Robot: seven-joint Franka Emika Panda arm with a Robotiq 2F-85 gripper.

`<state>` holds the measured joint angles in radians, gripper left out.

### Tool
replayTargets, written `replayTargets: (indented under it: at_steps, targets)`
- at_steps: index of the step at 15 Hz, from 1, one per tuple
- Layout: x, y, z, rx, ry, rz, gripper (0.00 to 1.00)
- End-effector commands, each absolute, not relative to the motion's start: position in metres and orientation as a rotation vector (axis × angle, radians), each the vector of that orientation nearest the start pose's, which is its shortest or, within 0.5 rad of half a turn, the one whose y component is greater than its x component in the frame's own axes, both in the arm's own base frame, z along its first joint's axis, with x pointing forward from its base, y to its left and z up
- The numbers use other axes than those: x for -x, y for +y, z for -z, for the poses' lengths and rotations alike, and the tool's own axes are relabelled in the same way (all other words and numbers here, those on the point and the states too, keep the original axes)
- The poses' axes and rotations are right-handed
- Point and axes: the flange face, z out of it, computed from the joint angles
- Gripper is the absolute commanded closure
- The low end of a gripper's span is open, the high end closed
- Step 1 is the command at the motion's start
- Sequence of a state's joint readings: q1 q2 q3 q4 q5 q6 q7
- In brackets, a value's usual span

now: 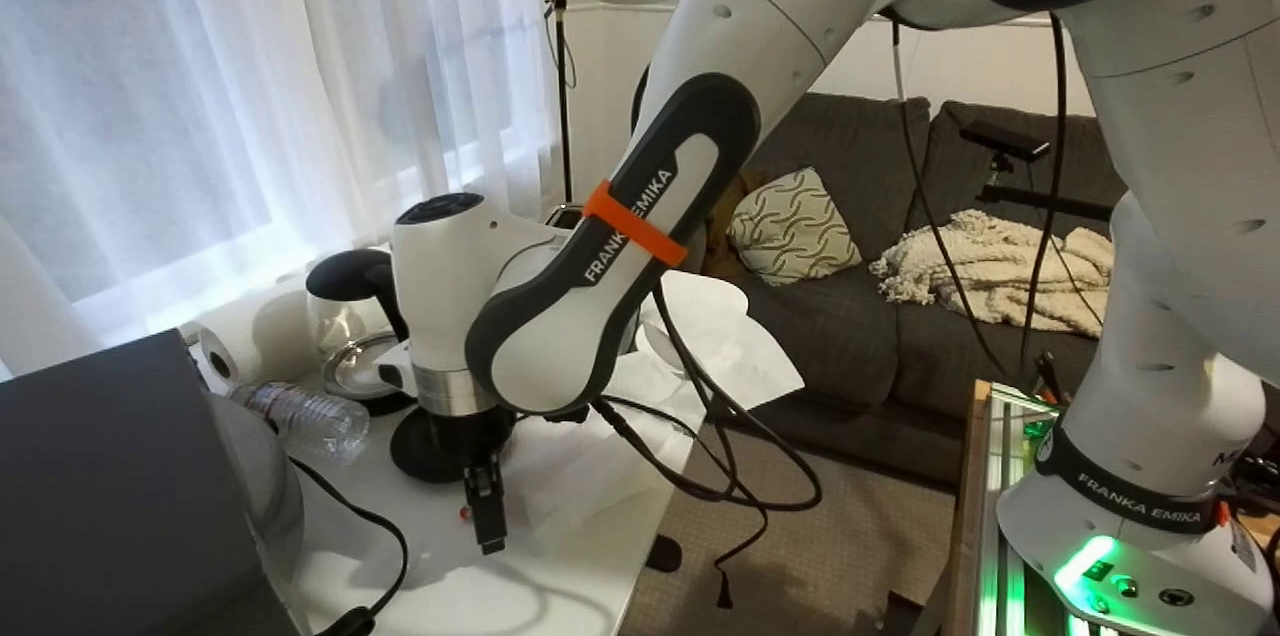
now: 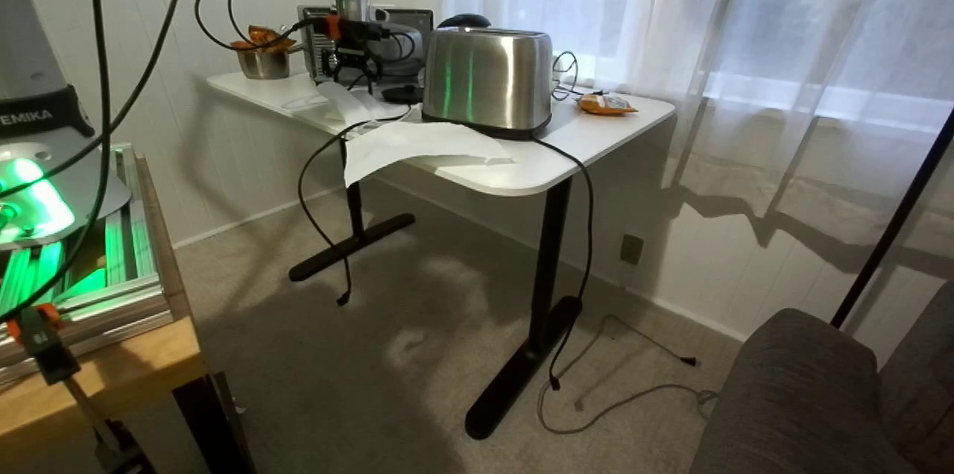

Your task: Move the orange object to the left

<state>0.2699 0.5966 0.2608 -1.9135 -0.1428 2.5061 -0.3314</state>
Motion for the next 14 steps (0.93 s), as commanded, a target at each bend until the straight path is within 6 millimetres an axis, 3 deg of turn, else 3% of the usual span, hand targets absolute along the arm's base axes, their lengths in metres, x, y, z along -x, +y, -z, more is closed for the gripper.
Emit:
replayTargets:
  at_steps: [1, 2, 3, 5, 6, 7, 11, 14]
  targets:
    - [-0.552, 0.317, -0.186, 2.734, -1.417, 0.043, 0.25]
    - [-0.552, 0.317, -0.185, 2.735, -1.417, 0.037, 0.28]
    - [-0.552, 0.317, -0.184, 2.737, -1.413, 0.033, 0.4]
    - [-0.551, 0.318, -0.184, 2.744, -1.402, 0.026, 0.44]
    - [-0.551, 0.318, -0.185, 2.748, -1.4, 0.025, 0.6]
    - [-0.551, 0.318, -0.187, 2.756, -1.397, 0.026, 0.69]
    - [-0.551, 0.322, -0.195, 2.764, -1.406, 0.043, 0.97]
    - [-0.549, 0.335, -0.213, 2.76, -1.439, 0.085, 0.93]
